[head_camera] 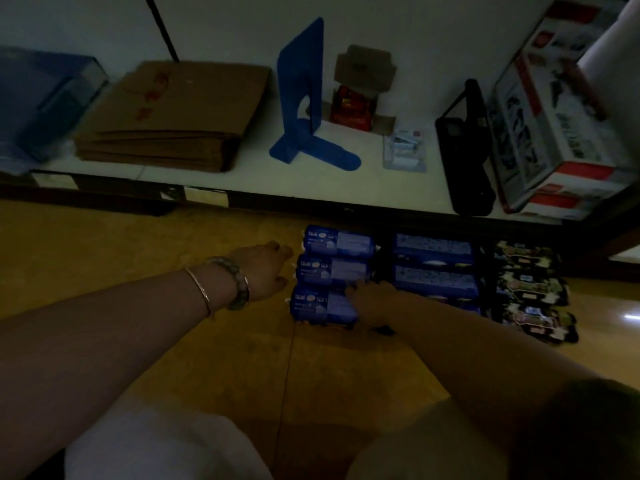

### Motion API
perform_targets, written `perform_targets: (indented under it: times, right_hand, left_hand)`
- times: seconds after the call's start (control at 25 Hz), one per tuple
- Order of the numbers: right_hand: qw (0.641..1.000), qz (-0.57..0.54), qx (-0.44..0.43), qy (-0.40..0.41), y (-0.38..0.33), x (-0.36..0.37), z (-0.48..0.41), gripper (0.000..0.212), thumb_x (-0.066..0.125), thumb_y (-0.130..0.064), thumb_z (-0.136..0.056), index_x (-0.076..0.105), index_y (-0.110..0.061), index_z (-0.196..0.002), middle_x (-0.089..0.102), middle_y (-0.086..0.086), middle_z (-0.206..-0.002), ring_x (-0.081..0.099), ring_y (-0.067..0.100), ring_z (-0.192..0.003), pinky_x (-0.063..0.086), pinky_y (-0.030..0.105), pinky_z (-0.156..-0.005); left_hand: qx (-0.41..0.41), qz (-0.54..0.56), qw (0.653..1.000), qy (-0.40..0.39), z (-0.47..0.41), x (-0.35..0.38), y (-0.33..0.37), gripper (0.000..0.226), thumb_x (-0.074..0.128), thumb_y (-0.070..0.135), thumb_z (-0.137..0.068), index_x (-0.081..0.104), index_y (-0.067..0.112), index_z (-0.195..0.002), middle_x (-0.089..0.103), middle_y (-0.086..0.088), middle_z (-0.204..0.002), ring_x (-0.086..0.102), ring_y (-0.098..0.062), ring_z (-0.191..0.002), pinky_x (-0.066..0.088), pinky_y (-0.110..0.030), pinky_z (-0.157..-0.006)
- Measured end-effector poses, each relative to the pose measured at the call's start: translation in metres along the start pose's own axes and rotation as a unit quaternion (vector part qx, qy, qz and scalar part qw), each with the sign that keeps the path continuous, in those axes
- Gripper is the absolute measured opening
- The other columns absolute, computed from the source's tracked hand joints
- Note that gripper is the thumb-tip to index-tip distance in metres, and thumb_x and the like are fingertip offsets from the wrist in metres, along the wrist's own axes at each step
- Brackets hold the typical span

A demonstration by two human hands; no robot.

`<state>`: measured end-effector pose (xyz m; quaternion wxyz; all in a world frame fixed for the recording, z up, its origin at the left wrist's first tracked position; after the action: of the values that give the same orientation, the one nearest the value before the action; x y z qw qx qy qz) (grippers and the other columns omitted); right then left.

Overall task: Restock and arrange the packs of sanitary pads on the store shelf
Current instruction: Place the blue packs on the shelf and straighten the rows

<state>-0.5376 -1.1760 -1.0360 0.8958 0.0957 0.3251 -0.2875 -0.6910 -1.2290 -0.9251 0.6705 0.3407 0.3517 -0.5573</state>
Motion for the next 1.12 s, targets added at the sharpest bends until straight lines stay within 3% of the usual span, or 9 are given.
perform_targets:
  times: [0.12,0.32,0.44,0.56,0.68,0.84,0.96,1.04,1.12]
  right_hand:
    - [0.999,0.027,0.023,0.002,-0.009,0.006,-0.004,0.087,0.065,-0.039,-0.085,0.011,-0.008,-0.146,0.028,0.019,-0.143,0.038,0.035,-0.126,0.036,0.046,-0.102]
    - [0.997,0.047,0.062,0.011,-0.013,0.004,-0.017,0.079,0.060,-0.031,-0.090,0.010,-0.007,-0.146,0.030,0.019,-0.143,0.039,0.035,-0.126,0.038,0.048,-0.101]
    - [0.996,0.066,0.056,0.020,-0.018,-0.004,-0.018,0.070,0.059,-0.025,-0.090,0.019,-0.006,-0.144,0.039,0.017,-0.139,0.043,0.033,-0.124,0.041,0.046,-0.098]
    - [0.999,-0.012,0.035,0.022,-0.013,-0.022,-0.012,0.053,0.063,-0.018,-0.087,0.039,-0.009,-0.133,0.051,0.012,-0.128,0.052,0.027,-0.113,0.046,0.036,-0.088]
    - [0.989,-0.146,0.001,0.005,-0.006,-0.044,0.009,0.062,0.071,-0.023,-0.079,0.043,-0.010,-0.133,0.052,0.011,-0.126,0.053,0.024,-0.109,0.048,0.031,-0.080]
    - [0.913,-0.402,-0.031,0.060,0.012,-0.091,0.058,0.056,0.074,-0.021,-0.078,0.049,-0.015,-0.128,0.053,0.005,-0.122,0.055,0.017,-0.098,0.054,0.030,-0.074]
    - [0.822,-0.550,-0.069,0.135,0.028,-0.127,0.090,0.042,0.074,-0.009,-0.076,0.057,-0.020,-0.113,0.061,0.000,-0.111,0.060,0.017,-0.100,0.055,0.035,-0.086]
    - [0.783,-0.588,-0.095,0.177,0.037,-0.143,0.106,0.034,0.072,-0.004,-0.075,0.062,-0.023,-0.101,0.065,-0.001,-0.106,0.062,0.017,-0.099,0.054,0.035,-0.088]
    - [0.746,-0.618,-0.109,0.221,0.046,-0.152,0.113,0.032,0.070,-0.001,-0.075,0.064,-0.024,-0.096,0.065,-0.001,-0.102,0.063,0.016,-0.095,0.053,0.031,-0.085]
  left_hand:
    - [0.012,0.007,1.000,-0.004,0.003,0.000,0.002,0.055,0.041,0.036,-0.096,0.021,0.019,-0.144,0.034,-0.006,-0.143,0.049,-0.022,-0.116,0.042,-0.027,-0.079]
    - [0.002,0.009,1.000,-0.001,0.008,-0.001,-0.009,0.058,0.041,0.038,-0.096,0.017,0.021,-0.146,0.030,-0.006,-0.147,0.045,-0.022,-0.122,0.043,-0.029,-0.087]
    - [-0.002,0.021,1.000,0.002,0.010,0.001,-0.018,0.058,0.042,0.039,-0.096,0.018,0.021,-0.146,0.033,-0.005,-0.143,0.049,-0.022,-0.117,0.041,-0.026,-0.078]
    - [-0.013,0.040,0.999,-0.005,0.013,0.003,-0.030,0.060,0.043,0.039,-0.095,0.017,0.021,-0.146,0.031,-0.005,-0.146,0.047,-0.022,-0.120,0.043,-0.028,-0.086]
    - [-0.042,0.095,0.995,-0.011,0.012,0.004,-0.043,0.064,0.048,0.041,-0.093,0.018,0.021,-0.146,0.027,-0.007,-0.149,0.045,-0.023,-0.124,0.043,-0.029,-0.091]
    - [-0.059,0.320,0.946,-0.011,0.012,0.001,-0.044,0.076,0.068,0.038,-0.080,0.026,0.022,-0.141,0.038,-0.003,-0.140,0.049,-0.018,-0.118,0.045,-0.022,-0.086]
    - [0.004,0.479,0.878,0.014,0.011,-0.015,-0.034,0.047,0.072,0.019,-0.077,0.042,0.033,-0.110,0.052,0.012,-0.107,0.051,0.006,-0.086,0.045,-0.004,-0.067]
    - [0.029,0.539,0.840,0.056,0.010,-0.030,-0.035,0.048,0.080,0.033,-0.067,0.047,0.037,-0.101,0.057,0.016,-0.102,0.054,0.005,-0.088,0.048,-0.015,-0.081]
    - [0.034,0.625,0.775,0.087,0.008,-0.037,-0.040,0.071,0.085,0.049,-0.048,0.052,0.032,-0.109,0.063,0.006,-0.109,0.061,-0.012,-0.102,0.051,-0.030,-0.088]
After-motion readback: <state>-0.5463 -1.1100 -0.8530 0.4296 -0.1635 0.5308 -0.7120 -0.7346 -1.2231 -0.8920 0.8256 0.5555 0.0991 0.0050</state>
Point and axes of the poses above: each hand's wrist, its own z-axis away from the middle knuckle, its own x-axis out of the palm, y = z × x, the point moved 7 cm from there along -z, towards the middle knuckle
